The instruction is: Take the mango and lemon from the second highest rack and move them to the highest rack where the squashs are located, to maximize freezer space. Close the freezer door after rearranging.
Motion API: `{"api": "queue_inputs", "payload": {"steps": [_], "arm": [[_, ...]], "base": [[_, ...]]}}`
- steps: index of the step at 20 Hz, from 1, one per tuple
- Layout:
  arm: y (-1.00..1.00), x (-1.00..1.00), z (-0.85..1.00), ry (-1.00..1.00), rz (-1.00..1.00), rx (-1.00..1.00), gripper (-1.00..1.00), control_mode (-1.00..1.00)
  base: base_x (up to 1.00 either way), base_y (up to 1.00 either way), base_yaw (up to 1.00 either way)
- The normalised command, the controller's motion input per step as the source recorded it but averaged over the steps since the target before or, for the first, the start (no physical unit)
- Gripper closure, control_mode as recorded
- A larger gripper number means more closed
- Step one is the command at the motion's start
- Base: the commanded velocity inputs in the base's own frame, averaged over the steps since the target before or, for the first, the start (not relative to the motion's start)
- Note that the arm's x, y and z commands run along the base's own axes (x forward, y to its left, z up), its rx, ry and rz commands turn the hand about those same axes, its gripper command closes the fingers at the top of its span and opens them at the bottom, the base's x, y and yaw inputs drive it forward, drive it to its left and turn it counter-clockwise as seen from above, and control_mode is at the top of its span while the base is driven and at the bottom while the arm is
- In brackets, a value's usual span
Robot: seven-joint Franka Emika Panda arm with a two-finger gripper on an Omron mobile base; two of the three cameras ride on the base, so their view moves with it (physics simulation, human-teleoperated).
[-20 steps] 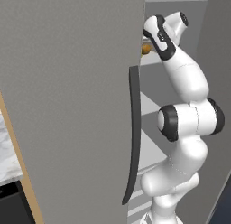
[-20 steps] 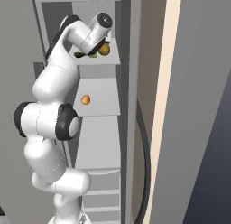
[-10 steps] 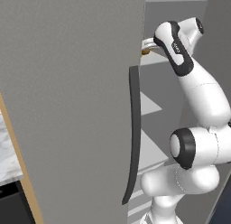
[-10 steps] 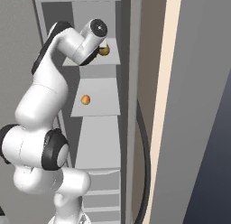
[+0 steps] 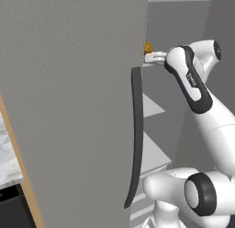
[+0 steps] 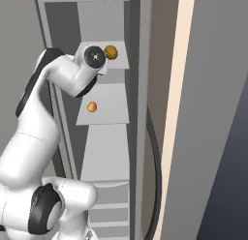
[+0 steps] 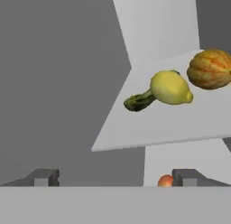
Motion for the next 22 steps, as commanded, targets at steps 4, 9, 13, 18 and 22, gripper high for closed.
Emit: {"api": "queue_inputs", "payload": {"steps": [4, 9, 13, 18, 22], "arm": [[0.00, -0.44, -0.34, 0.25, -0.31, 0.36, -1.00, -1.00], [0.00, -0.18, -0.38, 0.17, -0.05, 0.19, -1.00, -1.00], [-0.05, 0.00, -0.38, 0.19, 0.00, 0.18, -1.00, -1.00], [-0.16, 0.00, -0.43, 0.19, -0.01, 0.27, -1.00, -1.00], [-0.13, 0.00, -0.45, 0.20, 0.00, 0.21, -1.00, -1.00]], "base": [[0.00, 0.00, 0.00], [0.00, 0.00, 0.00], [0.00, 0.00, 0.00], [0.00, 0.00, 0.00], [0.00, 0.00, 0.00]]}}
